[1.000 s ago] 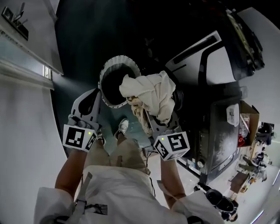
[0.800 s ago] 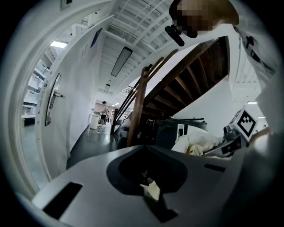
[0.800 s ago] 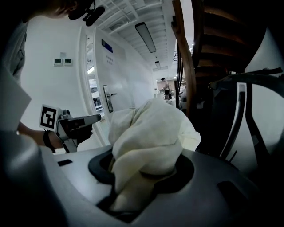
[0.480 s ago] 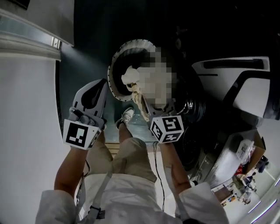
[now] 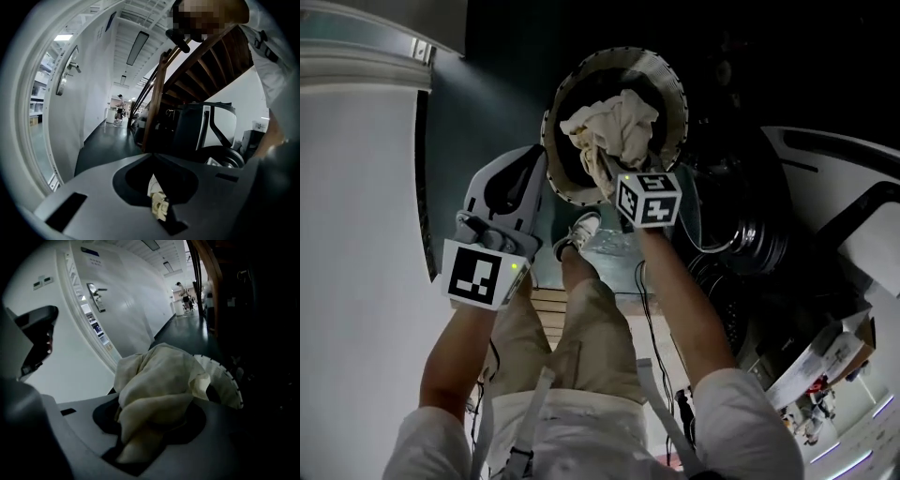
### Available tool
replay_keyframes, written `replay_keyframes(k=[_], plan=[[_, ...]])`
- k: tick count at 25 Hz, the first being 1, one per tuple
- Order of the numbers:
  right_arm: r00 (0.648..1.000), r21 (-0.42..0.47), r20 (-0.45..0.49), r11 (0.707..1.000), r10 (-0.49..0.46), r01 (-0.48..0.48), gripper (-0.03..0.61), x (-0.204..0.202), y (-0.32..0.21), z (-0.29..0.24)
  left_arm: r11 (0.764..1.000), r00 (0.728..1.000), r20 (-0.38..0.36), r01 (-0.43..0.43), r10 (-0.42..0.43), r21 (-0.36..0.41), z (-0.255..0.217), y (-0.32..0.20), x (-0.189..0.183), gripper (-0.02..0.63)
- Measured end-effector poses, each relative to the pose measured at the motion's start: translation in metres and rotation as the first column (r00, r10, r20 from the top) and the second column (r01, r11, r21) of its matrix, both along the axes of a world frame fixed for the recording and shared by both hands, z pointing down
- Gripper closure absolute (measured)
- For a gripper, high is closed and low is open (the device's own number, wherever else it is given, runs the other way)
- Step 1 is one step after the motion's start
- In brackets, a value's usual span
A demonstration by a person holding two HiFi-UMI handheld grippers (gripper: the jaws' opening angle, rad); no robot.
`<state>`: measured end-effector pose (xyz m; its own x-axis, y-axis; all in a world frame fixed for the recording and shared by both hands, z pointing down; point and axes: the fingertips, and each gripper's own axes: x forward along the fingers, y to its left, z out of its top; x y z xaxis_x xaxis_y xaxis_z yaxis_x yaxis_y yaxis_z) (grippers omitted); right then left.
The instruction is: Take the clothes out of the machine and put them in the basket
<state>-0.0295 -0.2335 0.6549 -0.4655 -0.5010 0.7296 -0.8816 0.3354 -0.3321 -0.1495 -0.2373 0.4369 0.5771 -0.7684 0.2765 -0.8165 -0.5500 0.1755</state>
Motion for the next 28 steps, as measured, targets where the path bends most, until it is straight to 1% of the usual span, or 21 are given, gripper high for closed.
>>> replay_keyframes(k=[2, 4, 7, 8, 9, 10, 12, 14, 19, 23, 26, 28], plan=[[0.999, -0.082, -0.031, 0.996, -0.042, 0.040, 0.370, -0.007, -0.008, 0.053, 1.000, 1.000, 0.000, 0.004, -0.004, -0.013, 0.019, -0.004, 0.002, 0.600], [0.993, -0.154, -0.077, 0.985, -0.092, 0.079, 0.370, -0.009, -0.010, 0.099, 0.999, 1.000, 0.001, 0.002, -0.002, -0.042, 0.038, -0.002, 0.005, 0.600], [0.986, -0.251, -0.125, 0.965, -0.111, 0.077, 0.361, -0.003, -0.013, 0.154, 0.996, 1.000, 0.016, -0.003, 0.004, -0.086, 0.068, 0.002, 0.003, 0.600], [0.984, -0.286, -0.134, 0.955, -0.117, 0.075, 0.330, 0.000, -0.014, 0.168, 0.996, 1.000, 0.019, 0.000, 0.002, -0.091, 0.076, 0.001, 0.002, 0.600], [0.980, -0.323, -0.145, 0.943, -0.133, 0.080, 0.261, 0.002, -0.013, 0.181, 0.996, 1.000, 0.019, 0.005, -0.003, -0.092, 0.082, 0.000, 0.000, 0.600], [0.974, -0.357, -0.158, 0.929, -0.160, 0.094, 0.228, 0.005, -0.010, 0.191, 0.996, 1.000, 0.019, 0.010, -0.008, -0.093, 0.087, 0.000, -0.001, 0.600], [0.960, -0.393, -0.182, 0.911, -0.214, 0.128, 0.215, 0.010, -0.004, 0.201, 0.995, 1.000, 0.026, 0.014, -0.011, -0.100, 0.093, 0.003, -0.002, 0.600], [0.952, -0.390, -0.196, 0.910, -0.234, 0.143, 0.208, 0.014, -0.005, 0.202, 0.994, 0.999, 0.033, 0.013, -0.010, -0.107, 0.095, 0.004, -0.002, 0.600], [0.950, -0.382, -0.204, 0.913, -0.235, 0.144, 0.201, 0.018, -0.003, 0.187, 0.995, 1.000, 0.027, 0.000, 0.002, -0.100, 0.082, 0.002, 0.005, 0.600], [0.955, -0.347, -0.206, 0.929, -0.211, 0.131, 0.201, 0.021, -0.007, 0.159, 0.996, 1.000, 0.011, -0.020, 0.021, -0.083, 0.059, -0.004, 0.014, 0.600], [0.952, -0.316, -0.218, 0.938, -0.216, 0.140, 0.201, 0.022, -0.007, 0.133, 0.997, 0.999, 0.006, -0.035, 0.035, -0.074, 0.041, -0.004, 0.017, 0.600], [0.958, -0.301, -0.204, 0.944, -0.202, 0.135, 0.202, 0.022, -0.006, 0.115, 0.997, 0.999, 0.004, -0.045, 0.045, -0.062, 0.027, -0.003, 0.018, 0.600]])
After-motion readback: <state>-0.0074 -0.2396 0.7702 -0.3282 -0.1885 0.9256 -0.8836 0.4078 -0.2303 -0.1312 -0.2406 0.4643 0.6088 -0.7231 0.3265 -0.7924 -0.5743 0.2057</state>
